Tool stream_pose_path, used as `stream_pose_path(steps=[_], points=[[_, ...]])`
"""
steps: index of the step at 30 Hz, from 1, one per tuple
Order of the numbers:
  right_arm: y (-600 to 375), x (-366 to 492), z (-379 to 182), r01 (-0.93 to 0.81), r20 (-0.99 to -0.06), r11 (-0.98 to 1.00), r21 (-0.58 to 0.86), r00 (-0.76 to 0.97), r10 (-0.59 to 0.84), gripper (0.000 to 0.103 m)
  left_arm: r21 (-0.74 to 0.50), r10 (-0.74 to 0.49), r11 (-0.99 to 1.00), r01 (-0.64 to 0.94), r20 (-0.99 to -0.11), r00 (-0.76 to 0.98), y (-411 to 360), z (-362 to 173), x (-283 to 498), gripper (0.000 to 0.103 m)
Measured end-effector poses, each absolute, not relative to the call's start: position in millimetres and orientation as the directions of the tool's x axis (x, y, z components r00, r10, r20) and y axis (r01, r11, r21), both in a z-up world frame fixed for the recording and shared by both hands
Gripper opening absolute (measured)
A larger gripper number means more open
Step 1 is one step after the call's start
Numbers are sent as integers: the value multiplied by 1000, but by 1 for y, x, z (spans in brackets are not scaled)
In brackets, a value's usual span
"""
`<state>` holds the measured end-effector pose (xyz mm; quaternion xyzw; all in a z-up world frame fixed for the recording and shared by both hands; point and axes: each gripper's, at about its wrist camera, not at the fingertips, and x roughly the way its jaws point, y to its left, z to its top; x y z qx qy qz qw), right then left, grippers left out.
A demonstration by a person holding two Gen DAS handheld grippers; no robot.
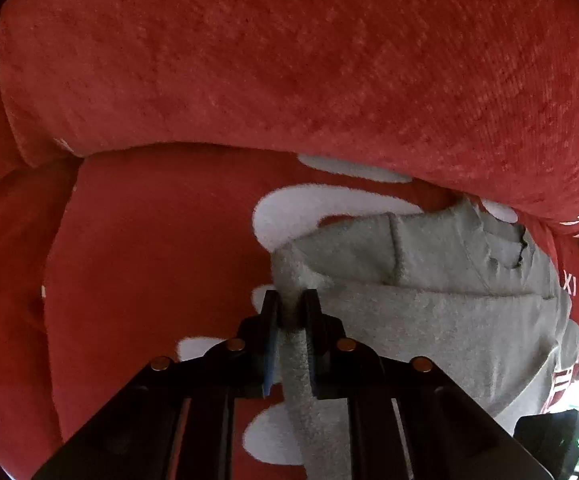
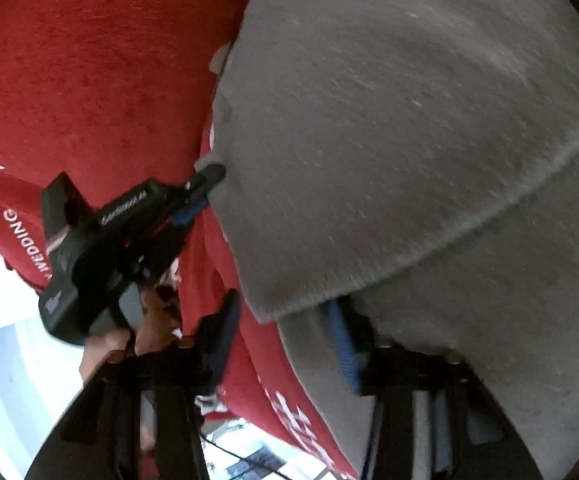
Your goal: Fold small clothes
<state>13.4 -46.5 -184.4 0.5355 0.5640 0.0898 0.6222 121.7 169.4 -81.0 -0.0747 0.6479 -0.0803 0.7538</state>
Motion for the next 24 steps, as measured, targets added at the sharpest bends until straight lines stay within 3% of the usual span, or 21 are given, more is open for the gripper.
stream_pose_path(steps=[5,8,11,13,15,16,21,24], points=[[-28,30,-170,438,-559,397,807,347,753,6,-183,-181,983,0,-971,156,188,-81,120,9],[-8,41,-184,447,-589,437,781,292,754,6,-172,-165,984,-37,-975,146,200,-88,120,9],[-11,33,-193,468,-642,494,733,232,731,10,-166,-158,985,-40,-976,153,208,-86,117,9],[-26,26,-183,444,-665,534,719,219,714,19,-162,-156,987,-23,-974,162,206,-81,113,9],[-57,20,-166,417,-715,594,688,252,652,43,-173,-167,985,-14,-969,180,203,-74,109,9],[-75,16,-158,420,-736,610,672,282,616,47,-177,-171,984,-14,-967,191,201,-71,107,9],[-201,-5,-133,592,-836,591,549,410,366,48,-161,-154,987,-15,-965,213,187,-54,88,9],[-256,-5,-140,684,-840,487,543,446,311,48,-139,-136,990,4,-969,206,186,-48,75,9]])
